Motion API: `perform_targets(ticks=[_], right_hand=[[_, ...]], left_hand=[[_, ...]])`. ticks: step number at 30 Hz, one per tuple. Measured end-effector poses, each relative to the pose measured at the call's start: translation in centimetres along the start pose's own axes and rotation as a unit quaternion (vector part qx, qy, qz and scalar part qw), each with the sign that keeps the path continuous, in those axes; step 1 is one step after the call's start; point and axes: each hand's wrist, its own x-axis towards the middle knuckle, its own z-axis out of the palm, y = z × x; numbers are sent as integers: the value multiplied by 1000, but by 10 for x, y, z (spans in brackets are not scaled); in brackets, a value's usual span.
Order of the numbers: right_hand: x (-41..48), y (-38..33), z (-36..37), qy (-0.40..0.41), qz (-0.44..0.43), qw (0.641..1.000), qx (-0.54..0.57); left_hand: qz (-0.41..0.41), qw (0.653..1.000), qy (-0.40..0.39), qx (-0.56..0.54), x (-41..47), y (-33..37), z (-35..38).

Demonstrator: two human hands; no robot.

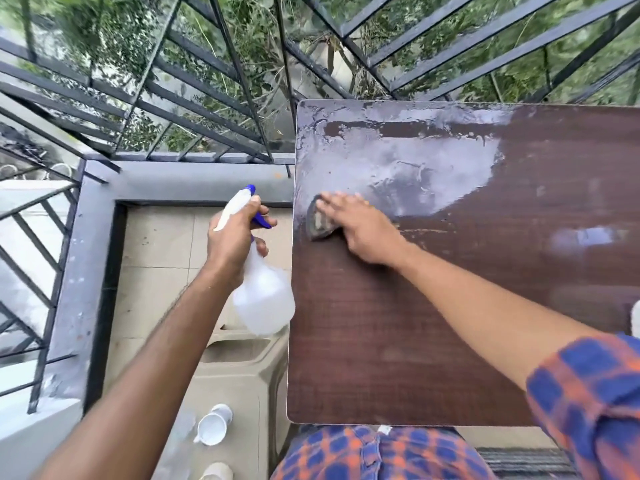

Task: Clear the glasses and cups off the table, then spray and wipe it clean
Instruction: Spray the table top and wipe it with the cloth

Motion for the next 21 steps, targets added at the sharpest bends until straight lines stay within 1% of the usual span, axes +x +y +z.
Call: perform_targets(ticks=[3, 5, 6, 7, 9, 11, 12, 13, 16, 18, 21], right_hand=[[53, 19, -24, 30, 120, 992, 18], [87, 15, -29, 25, 163, 986, 30], [98, 7, -28, 24, 163, 986, 32], [104, -2, -23, 17, 142, 989, 23], [95, -17, -7, -7, 50, 999, -5], [62, -23, 7, -26, -46, 999, -11], [43, -20, 11, -29, -75, 997, -10], [27, -14, 12, -28, -86, 996, -13], [20, 16, -4, -1, -55, 998, -21], [54, 34, -17, 23, -1, 999, -22], [114, 43, -34, 21, 84, 996, 1]], left_hand=[[4, 1000, -1, -3, 1, 2, 3], [5, 1000, -4, 4, 4, 2, 4], [8, 1000, -6, 7, 6, 3, 5], [12, 1000, -9, 6, 9, 4, 6], [17, 1000, -13, -2, 13, 6, 9], [19, 1000, -18, -10, 18, 9, 12], [17, 1000, -19, -8, 19, 11, 13], [14, 1000, -20, -4, 22, 13, 14], [11, 999, -28, 17, 33, 18, 19], [15, 999, -36, 27, 42, 22, 24], [11, 999, -34, 27, 54, 29, 33]])
